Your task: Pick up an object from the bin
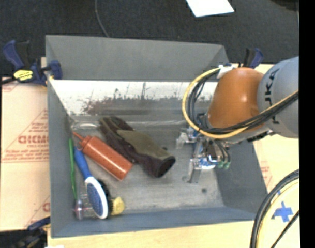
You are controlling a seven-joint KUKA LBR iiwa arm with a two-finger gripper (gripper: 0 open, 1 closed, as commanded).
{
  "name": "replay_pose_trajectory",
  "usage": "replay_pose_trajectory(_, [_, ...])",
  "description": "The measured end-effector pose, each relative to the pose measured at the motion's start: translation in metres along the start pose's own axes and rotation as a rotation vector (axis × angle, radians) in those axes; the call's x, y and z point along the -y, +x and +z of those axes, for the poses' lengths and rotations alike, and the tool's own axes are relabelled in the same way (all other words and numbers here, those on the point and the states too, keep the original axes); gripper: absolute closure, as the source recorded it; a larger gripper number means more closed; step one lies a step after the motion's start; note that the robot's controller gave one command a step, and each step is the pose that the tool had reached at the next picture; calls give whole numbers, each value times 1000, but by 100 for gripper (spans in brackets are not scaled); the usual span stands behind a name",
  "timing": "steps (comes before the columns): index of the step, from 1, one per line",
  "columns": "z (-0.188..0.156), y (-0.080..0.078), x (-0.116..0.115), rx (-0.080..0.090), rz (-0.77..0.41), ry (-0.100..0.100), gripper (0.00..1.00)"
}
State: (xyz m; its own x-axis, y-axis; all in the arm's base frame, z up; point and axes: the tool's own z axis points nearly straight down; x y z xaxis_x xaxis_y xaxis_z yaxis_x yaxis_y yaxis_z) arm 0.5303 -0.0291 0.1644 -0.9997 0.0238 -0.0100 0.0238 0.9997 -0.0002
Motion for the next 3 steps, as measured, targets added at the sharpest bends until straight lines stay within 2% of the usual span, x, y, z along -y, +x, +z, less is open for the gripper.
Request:
replay_pose_trajectory(1, [4, -43, -95, 14, 75, -1, 0])
replay_pose_trajectory(2, [64, -56, -93, -7, -52, 3, 0])
replay_pose_trajectory(3, [85, -50, -104, 11, 280, -3, 0])
